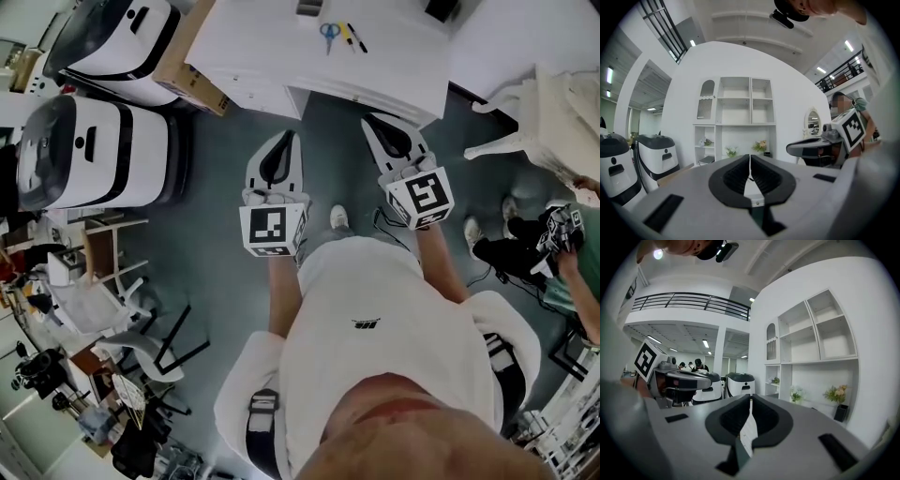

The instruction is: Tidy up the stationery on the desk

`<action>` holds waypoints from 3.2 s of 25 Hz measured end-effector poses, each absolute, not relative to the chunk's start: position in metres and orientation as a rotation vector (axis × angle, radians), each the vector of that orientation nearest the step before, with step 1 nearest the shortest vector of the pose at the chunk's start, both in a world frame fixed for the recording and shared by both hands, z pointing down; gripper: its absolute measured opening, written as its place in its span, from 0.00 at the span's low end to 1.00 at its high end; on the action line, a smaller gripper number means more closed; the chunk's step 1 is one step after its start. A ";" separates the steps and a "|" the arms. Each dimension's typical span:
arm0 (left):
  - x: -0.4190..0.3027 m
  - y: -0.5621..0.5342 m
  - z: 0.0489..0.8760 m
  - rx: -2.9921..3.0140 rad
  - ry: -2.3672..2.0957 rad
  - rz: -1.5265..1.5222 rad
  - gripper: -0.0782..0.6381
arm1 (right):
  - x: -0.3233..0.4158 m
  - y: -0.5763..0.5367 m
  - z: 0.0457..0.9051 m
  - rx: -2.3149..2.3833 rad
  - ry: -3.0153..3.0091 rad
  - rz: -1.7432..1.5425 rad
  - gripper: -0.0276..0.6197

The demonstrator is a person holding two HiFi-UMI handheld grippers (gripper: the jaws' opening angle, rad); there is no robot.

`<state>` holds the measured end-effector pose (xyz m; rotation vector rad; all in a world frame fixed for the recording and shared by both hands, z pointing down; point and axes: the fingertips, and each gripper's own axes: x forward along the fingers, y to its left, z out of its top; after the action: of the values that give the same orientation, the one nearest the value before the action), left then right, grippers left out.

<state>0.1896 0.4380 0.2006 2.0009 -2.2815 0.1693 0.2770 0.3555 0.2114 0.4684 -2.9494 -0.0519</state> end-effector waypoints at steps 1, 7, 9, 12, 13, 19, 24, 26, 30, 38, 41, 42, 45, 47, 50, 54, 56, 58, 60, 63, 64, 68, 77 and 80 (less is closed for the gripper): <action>0.181 0.433 0.201 2.004 -2.280 0.166 0.11 | 0.269 0.351 0.211 0.471 -2.951 -0.056 0.04; 0.148 0.405 0.205 2.025 -2.243 0.146 0.11 | 0.238 0.325 0.214 0.506 -2.925 -0.059 0.04; 0.140 0.394 0.206 2.039 -2.234 0.145 0.11 | 0.233 0.314 0.217 0.526 -2.910 -0.056 0.04; 0.129 0.379 0.209 2.051 -2.221 0.152 0.11 | 0.226 0.299 0.221 0.551 -2.893 -0.050 0.04; 0.126 0.374 0.210 2.054 -2.218 0.155 0.11 | 0.223 0.295 0.222 0.557 -2.889 -0.050 0.04; 0.106 0.341 0.217 2.066 -2.199 0.160 0.11 | 0.206 0.263 0.228 0.570 -2.876 -0.060 0.04; 0.082 0.299 0.221 2.076 -2.186 0.176 0.11 | 0.182 0.221 0.231 0.587 -2.873 -0.056 0.04; 0.069 0.280 0.221 2.074 -2.184 0.185 0.11 | 0.169 0.202 0.231 0.583 -2.869 -0.056 0.04; 0.044 0.240 0.225 2.061 -2.179 0.197 0.11 | 0.142 0.163 0.235 0.562 -2.860 -0.040 0.04; -0.005 0.162 0.238 2.057 -2.152 0.215 0.11 | 0.091 0.084 0.254 0.542 -2.821 0.005 0.04; -0.020 0.134 0.247 2.059 -2.134 0.221 0.11 | 0.077 0.057 0.264 0.546 -2.802 0.033 0.04; -0.023 0.126 0.250 2.061 -2.124 0.221 0.11 | 0.073 0.049 0.269 0.547 -2.794 0.043 0.04; -0.033 0.103 0.264 2.070 -2.093 0.219 0.11 | 0.062 0.027 0.286 0.549 -2.764 0.076 0.04; -0.038 0.088 0.276 2.076 -2.068 0.225 0.11 | 0.055 0.013 0.301 0.553 -2.742 0.104 0.04; -0.046 0.067 0.295 2.079 -2.034 0.234 0.11 | 0.048 -0.006 0.325 0.556 -2.701 0.148 0.04; -0.057 0.043 0.320 2.068 -1.991 0.251 0.11 | 0.037 -0.027 0.352 0.555 -2.661 0.210 0.04; -0.063 0.033 0.333 2.060 -1.974 0.267 0.11 | 0.031 -0.036 0.363 0.553 -2.650 0.237 0.04; -0.069 0.023 0.343 2.058 -1.963 0.278 0.11 | 0.026 -0.044 0.372 0.553 -2.639 0.254 0.04; -0.073 0.014 0.352 2.058 -1.952 0.289 0.11 | 0.022 -0.051 0.381 0.552 -2.631 0.274 0.04; -0.078 0.006 0.369 2.048 -1.926 0.319 0.11 | 0.017 -0.061 0.395 0.555 -2.612 0.300 0.04; -0.080 0.003 0.374 2.045 -1.916 0.329 0.11 | 0.015 -0.063 0.401 0.557 -2.602 0.309 0.04; -0.082 -0.009 0.388 2.059 -1.882 0.359 0.11 | 0.011 -0.070 0.423 0.563 -2.556 0.355 0.04; -0.076 -0.028 0.419 2.132 -1.727 0.411 0.11 | 0.005 -0.071 0.469 0.632 -2.448 0.438 0.04; -0.074 -0.031 0.429 2.161 -1.666 0.423 0.11 | 0.003 -0.072 0.478 0.672 -2.416 0.448 0.04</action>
<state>-0.0739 -0.0309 0.4289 2.1608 -1.6665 0.4235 0.0030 -0.0722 0.4780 0.6721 -2.4163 0.4476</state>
